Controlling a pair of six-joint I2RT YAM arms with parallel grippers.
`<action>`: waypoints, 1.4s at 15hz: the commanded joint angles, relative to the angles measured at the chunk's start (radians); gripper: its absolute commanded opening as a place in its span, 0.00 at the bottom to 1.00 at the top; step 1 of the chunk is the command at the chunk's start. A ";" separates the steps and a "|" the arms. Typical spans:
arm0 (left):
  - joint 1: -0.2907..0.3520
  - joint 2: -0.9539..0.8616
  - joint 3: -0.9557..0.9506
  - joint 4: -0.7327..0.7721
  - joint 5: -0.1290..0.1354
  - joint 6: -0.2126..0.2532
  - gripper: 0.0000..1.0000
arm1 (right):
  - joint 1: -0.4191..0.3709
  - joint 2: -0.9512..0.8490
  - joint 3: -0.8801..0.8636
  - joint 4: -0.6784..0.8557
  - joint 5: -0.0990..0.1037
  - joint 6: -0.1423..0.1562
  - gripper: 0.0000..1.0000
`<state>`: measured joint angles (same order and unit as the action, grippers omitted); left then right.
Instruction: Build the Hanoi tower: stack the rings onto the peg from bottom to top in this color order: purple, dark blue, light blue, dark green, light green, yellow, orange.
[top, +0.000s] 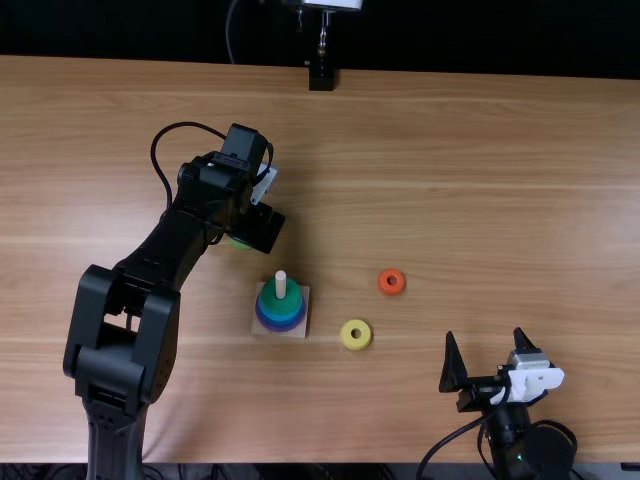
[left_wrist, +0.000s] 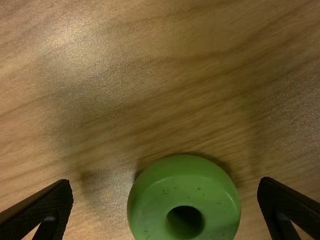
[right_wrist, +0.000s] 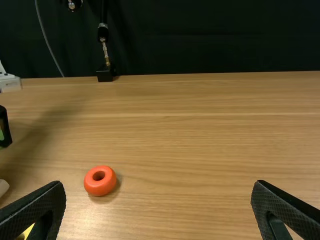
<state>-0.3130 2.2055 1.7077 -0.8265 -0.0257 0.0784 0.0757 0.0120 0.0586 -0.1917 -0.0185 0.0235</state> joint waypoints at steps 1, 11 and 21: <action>0.006 0.031 -0.008 -0.002 0.002 0.010 1.00 | -0.008 -0.012 -0.049 -0.071 -0.005 -0.005 1.00; 0.005 0.016 -0.020 -0.055 -0.004 0.012 0.00 | -0.008 -0.012 -0.049 -0.071 -0.004 -0.005 1.00; -0.001 -0.237 0.237 -0.512 -0.007 -0.005 0.00 | -0.008 -0.012 -0.049 -0.071 -0.004 -0.005 1.00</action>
<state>-0.3138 1.9900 1.9175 -1.3357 -0.0376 0.0753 0.0757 0.0120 0.0586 -0.1921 -0.0189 0.0231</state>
